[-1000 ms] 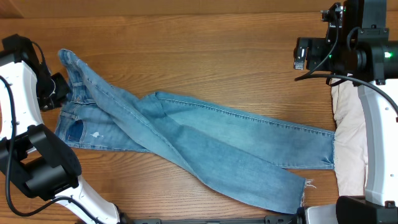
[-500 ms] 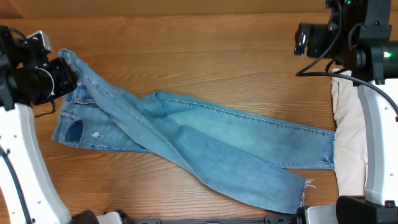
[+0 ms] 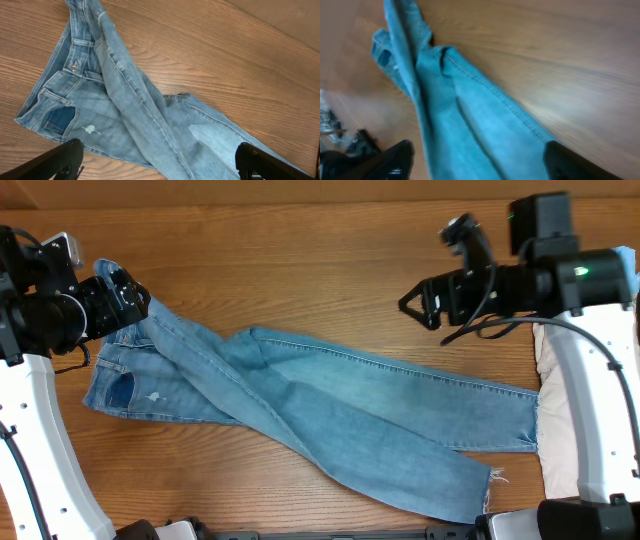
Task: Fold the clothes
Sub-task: 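Lower the right gripper onto the middle of the jeans and grasp a leg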
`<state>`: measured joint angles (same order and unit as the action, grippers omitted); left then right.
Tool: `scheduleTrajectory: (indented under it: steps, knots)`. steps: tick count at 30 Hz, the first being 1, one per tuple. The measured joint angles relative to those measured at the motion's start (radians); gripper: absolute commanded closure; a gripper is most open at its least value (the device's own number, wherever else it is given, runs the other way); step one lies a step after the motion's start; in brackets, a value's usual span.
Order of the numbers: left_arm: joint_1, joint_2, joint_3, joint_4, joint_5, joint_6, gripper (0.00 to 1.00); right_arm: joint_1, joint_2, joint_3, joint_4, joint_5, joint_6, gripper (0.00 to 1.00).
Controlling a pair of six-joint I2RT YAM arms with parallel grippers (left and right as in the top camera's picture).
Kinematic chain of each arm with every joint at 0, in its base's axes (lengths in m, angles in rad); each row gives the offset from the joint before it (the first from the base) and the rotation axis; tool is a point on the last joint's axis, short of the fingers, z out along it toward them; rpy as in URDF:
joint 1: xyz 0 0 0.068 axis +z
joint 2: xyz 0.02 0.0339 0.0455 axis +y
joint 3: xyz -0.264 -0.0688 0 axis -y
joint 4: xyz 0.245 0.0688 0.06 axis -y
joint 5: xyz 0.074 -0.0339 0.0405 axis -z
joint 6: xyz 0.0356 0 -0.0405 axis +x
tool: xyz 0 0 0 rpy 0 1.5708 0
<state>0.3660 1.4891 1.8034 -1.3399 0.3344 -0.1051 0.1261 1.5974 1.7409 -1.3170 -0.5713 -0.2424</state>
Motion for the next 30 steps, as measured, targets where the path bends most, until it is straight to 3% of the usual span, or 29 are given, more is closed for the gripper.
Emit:
scheduleTrajectory:
  steps: [5, 9, 16, 25, 30]
  knots:
    - [0.0, 0.0, 0.0, -0.004, 0.0, 0.0, 0.0, 0.215, 0.005, -0.226, 0.195, -0.025, -0.018, 0.28]
    - [0.0, 0.0, 0.0, -0.005, 0.0, 0.0, 0.0, 0.447, 0.01, -0.418, 0.444, 0.017, -0.023, 0.31]
    - [0.0, 0.0, 0.0, -0.004, 0.0, 0.0, 0.0, 0.72, 0.017, -0.56, 0.665, 0.177, -0.019, 0.32]
    - [0.0, 0.0, 0.0, -0.004, 0.0, 0.0, 0.0, 0.774, 0.18, -0.564, 0.938, 0.291, 0.13, 0.44]
    - [0.0, 0.0, 0.0, -0.004, 0.0, 0.0, 0.0, 0.774, 0.18, -0.564, 0.952, 0.292, 0.16, 0.48]
